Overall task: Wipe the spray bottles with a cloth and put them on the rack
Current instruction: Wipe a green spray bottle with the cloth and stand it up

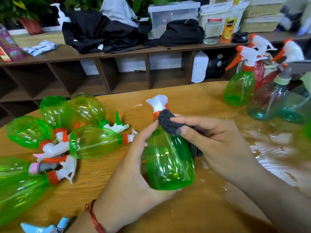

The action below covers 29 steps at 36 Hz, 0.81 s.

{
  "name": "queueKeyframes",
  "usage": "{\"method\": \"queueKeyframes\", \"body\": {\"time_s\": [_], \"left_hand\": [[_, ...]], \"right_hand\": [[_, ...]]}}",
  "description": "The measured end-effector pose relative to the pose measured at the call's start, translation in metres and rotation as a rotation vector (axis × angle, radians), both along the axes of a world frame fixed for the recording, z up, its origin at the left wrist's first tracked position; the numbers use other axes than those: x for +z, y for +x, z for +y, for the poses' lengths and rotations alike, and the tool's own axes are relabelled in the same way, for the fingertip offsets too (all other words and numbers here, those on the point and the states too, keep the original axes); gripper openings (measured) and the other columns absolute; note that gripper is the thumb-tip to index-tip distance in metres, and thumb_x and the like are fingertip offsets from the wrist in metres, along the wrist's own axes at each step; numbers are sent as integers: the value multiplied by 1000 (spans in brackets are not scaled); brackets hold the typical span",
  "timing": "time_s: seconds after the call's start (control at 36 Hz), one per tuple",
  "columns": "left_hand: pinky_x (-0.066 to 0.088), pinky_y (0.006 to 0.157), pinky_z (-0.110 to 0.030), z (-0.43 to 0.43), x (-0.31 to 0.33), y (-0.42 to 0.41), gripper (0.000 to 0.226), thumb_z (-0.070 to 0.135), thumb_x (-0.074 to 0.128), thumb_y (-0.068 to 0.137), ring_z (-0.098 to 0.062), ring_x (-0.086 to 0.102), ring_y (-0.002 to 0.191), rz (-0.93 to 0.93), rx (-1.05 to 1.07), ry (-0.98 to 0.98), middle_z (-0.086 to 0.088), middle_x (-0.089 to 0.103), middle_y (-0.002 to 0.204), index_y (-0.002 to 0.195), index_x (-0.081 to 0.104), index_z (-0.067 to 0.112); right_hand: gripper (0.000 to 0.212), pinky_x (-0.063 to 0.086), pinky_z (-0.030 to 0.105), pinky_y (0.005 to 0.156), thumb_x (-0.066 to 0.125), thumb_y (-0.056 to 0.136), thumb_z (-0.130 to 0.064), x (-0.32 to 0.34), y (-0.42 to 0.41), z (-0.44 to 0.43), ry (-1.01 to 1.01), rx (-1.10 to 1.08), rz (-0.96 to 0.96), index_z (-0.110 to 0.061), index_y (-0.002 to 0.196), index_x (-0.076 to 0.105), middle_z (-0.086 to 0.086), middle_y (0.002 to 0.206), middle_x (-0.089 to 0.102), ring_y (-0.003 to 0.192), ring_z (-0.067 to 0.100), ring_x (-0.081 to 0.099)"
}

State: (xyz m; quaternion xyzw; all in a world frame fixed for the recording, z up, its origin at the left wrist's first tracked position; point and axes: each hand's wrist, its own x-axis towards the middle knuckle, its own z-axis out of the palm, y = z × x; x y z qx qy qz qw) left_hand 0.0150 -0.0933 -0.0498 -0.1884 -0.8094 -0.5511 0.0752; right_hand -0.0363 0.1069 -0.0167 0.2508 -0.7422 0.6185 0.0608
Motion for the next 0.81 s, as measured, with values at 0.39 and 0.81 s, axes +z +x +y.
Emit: {"method": "queueKeyframes", "body": {"time_s": [0.39,0.81], "left_hand": [[51,98,-13,-9,5,-11,117,11,99,55,-5,67,124,-29,206,142,20,68,132,154,41,32],[46,113,-21,6,12,8,119,41,99,66,-2,50,144,-25,-34,-73,28,43,159,160,27,52]], "right_hand": [[23,49,35,115,69,97,-3,-13,5,9,163,126,383,-8,117,79,-1,134,72,137,13,60],[27,55,11,65,67,89,-3,-5,1,11,-304,4,-186,-6,115,77,5,105,82,85,5,76]]}}
